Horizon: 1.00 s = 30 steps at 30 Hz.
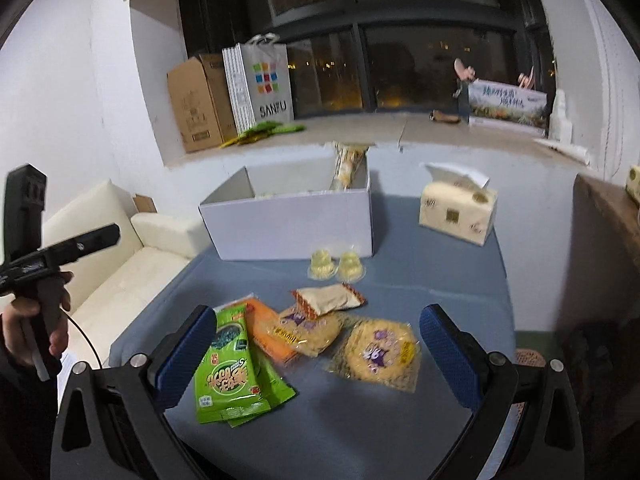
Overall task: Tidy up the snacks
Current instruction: 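Move both open tools back toward the remaining snacks, then grasp the beige pastry bag with the right tool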
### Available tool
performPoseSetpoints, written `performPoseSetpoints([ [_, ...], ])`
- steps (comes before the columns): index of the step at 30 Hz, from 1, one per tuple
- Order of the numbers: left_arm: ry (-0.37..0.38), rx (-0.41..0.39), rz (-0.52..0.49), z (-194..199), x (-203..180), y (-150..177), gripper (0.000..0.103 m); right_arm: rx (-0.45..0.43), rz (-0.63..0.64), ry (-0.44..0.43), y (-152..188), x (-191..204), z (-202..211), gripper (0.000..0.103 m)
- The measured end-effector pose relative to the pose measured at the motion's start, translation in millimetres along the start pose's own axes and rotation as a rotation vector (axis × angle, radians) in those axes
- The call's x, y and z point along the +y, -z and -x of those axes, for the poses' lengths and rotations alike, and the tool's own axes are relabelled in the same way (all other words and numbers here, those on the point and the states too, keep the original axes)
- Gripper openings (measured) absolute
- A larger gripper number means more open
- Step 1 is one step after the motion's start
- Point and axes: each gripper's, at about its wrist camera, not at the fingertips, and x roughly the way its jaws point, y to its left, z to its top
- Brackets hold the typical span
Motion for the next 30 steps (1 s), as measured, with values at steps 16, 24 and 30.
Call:
performPoseSetpoints([
  [16,0.003,0.055,-0.008,-10.8,2.7,11.8,0.103,0.275,0.07,-0.095,-19.8,-12.0,-163.5,0.103],
  [24,0.001,0.075,-0.004,-15.0,5.6,16.3,0.103,0.386,0.113,-0.052,-2.7,-15.4,-219.8,0.103],
  [30,0.0,0.082,-0.003,-17.0,6.3,17.9,0.103,0.397,0.067,-0.107,-2.3,-21.9,-225.1,0.078],
])
